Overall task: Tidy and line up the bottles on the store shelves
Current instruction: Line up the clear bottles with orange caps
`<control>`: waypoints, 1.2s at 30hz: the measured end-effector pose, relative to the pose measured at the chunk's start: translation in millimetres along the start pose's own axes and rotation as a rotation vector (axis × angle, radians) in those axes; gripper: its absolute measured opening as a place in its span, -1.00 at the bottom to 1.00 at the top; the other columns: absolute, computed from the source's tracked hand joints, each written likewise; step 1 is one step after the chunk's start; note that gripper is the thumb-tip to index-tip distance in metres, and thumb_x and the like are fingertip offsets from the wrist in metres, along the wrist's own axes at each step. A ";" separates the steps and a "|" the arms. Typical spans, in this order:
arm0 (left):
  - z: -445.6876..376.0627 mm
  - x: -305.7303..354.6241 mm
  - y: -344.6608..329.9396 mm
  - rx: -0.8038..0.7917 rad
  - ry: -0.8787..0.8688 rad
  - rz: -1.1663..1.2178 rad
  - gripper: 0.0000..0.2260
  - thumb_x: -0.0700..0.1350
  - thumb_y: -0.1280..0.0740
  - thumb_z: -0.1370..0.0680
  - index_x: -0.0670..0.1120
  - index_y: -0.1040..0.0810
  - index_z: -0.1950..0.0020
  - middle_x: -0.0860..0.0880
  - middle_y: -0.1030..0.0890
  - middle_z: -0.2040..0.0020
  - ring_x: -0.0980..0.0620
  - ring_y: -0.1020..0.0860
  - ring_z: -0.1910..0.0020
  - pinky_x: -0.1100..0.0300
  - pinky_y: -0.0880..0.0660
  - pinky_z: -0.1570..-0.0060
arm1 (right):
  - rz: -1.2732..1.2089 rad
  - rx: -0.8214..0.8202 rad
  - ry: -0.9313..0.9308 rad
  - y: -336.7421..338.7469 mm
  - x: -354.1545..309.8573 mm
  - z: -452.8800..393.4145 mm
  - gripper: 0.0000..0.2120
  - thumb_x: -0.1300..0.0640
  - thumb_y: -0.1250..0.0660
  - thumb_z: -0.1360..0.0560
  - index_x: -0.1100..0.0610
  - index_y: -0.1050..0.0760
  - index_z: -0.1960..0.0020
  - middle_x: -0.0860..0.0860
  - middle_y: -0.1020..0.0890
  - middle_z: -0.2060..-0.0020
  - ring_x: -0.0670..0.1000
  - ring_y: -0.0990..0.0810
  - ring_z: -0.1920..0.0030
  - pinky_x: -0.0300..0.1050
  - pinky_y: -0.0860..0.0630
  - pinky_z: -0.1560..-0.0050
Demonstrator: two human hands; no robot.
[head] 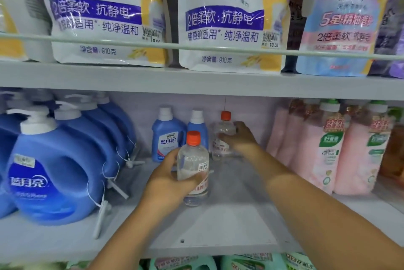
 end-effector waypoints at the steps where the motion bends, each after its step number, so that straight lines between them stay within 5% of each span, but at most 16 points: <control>1: 1.6 1.6 0.3 -0.003 -0.004 -0.002 -0.50 -0.02 -0.64 -0.34 0.46 -0.51 -0.04 0.30 -0.69 0.06 0.21 -0.70 0.09 0.09 -0.63 -0.03 | 0.007 -0.015 0.000 -7.4 0.9 -3.7 -0.52 -0.03 -0.54 -0.43 0.08 -0.47 -0.25 -0.05 -0.62 -0.09 0.01 -0.63 -0.05 -0.21 -0.47 0.16; 5: 9.8 7.3 -5.3 -0.002 -0.006 0.022 -0.48 -0.02 -0.66 -0.31 0.37 -0.54 -0.13 0.22 -0.70 0.02 0.22 -0.69 0.10 0.11 -0.65 -0.01 | 0.034 0.069 0.020 -3.3 13.8 -5.2 -0.58 -0.14 -0.54 -0.32 0.02 -0.59 -0.09 -0.06 -0.71 0.09 0.00 -0.71 0.06 -0.21 -0.50 0.23; 8: 14.2 13.7 -24.2 -0.035 -0.035 0.036 -0.45 -0.03 -0.65 -0.32 0.26 -0.53 -0.21 0.17 -0.68 -0.03 0.26 -0.66 0.10 0.21 -0.63 0.01 | -0.082 0.161 0.039 22.8 26.0 11.0 -0.62 -0.13 -0.55 -0.26 0.00 -0.66 -0.01 -0.07 -0.75 0.16 -0.05 -0.74 0.13 -0.09 -0.67 0.08; 15: 3.4 30.8 -79.6 -0.086 -0.013 0.015 -0.58 -0.08 -0.63 -0.37 0.25 -0.52 -0.05 0.18 -0.68 0.02 0.30 -0.64 0.12 0.30 -0.58 0.08 | -0.113 0.256 -0.005 71.7 49.3 63.8 -0.40 -0.18 -0.52 -0.15 0.04 -0.57 -0.12 -0.02 -0.73 0.10 0.03 -0.74 0.12 0.05 -0.70 0.08; 19: -10.4 35.5 -95.6 -0.050 -0.013 -0.063 -0.66 -0.05 -0.59 -0.40 0.20 -0.47 0.04 0.19 -0.64 0.07 0.22 -0.62 0.07 0.19 -0.57 0.02 | -0.057 0.272 -0.032 74.8 53.5 95.7 -0.76 0.07 -0.54 -0.37 0.00 -0.54 0.04 -0.10 -0.66 0.19 -0.10 -0.66 0.17 -0.28 -0.50 0.28; 23: -27.9 39.8 -110.1 -0.020 -0.015 -0.110 -0.63 0.00 -0.57 -0.41 0.10 -0.50 -0.12 0.15 -0.63 0.04 0.09 -0.64 0.04 0.22 -0.54 0.08 | -0.095 0.323 0.011 73.7 53.6 125.8 -0.72 0.20 -0.47 -0.49 -0.04 -0.38 0.10 -0.12 -0.54 0.25 -0.19 -0.54 0.36 -0.45 -0.37 0.47; 27: -37.7 35.3 -110.9 -0.091 -0.043 -0.125 -0.58 0.11 -0.53 -0.41 0.11 -0.52 -0.22 0.17 -0.66 -0.02 0.12 -0.64 -0.01 0.13 -0.59 -0.07 | 0.017 0.410 0.038 76.9 47.5 149.6 -0.56 0.01 -0.53 -0.42 -0.02 -0.42 -0.22 -0.01 -0.57 -0.02 0.06 -0.62 0.05 -0.16 -0.53 0.17; 29: -40.5 36.9 -87.9 -0.009 -0.076 -0.074 -0.79 0.07 -0.46 -0.52 0.15 -0.50 -0.09 0.22 -0.60 0.04 0.22 -0.58 0.07 0.19 -0.57 -0.07 | 0.060 0.516 0.148 78.7 33.5 169.1 -0.44 -0.01 -0.52 -0.43 0.01 -0.38 -0.35 -0.04 -0.43 -0.16 0.01 -0.54 -0.08 -0.07 -0.51 -0.05; 32: -54.2 40.3 -24.2 0.382 -0.246 0.018 -0.87 -0.13 -0.39 -0.60 0.11 -0.53 0.02 0.06 -0.61 0.03 0.21 -0.56 0.12 0.45 -0.45 0.11 | -0.098 0.495 0.391 60.2 -10.2 195.1 -0.66 0.10 -0.44 -0.49 -0.08 -0.45 -0.22 -0.10 -0.47 -0.13 -0.19 -0.53 -0.10 -0.37 -0.45 -0.11; 34: -73.8 30.1 12.8 0.556 -0.264 0.001 -0.86 -0.13 -0.42 -0.58 -0.05 -0.55 -0.11 -0.05 -0.60 -0.05 0.06 -0.57 0.07 0.34 -0.49 0.01 | -0.246 0.317 0.395 35.4 -38.0 182.7 -0.76 0.07 -0.42 -0.48 -0.16 -0.48 -0.08 -0.08 -0.56 -0.08 -0.19 -0.61 -0.03 -0.37 -0.51 -0.03; 36: -101.5 12.4 37.0 0.615 -0.154 -0.078 -0.65 -0.05 -0.48 -0.53 -0.18 -0.52 -0.23 -0.11 -0.57 -0.13 -0.04 -0.55 -0.07 0.10 -0.51 -0.14 | -0.206 0.196 0.336 9.2 -61.8 148.8 -0.79 0.06 -0.44 -0.50 -0.13 -0.49 -0.07 -0.10 -0.58 -0.05 -0.14 -0.63 -0.01 -0.31 -0.53 0.02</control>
Point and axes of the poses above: each hand's wrist, its own z-axis away from the middle knuckle, its own y-axis out of the back of the hand, x = y × z, the point moved 3 cm from there along -z, towards the middle knuckle
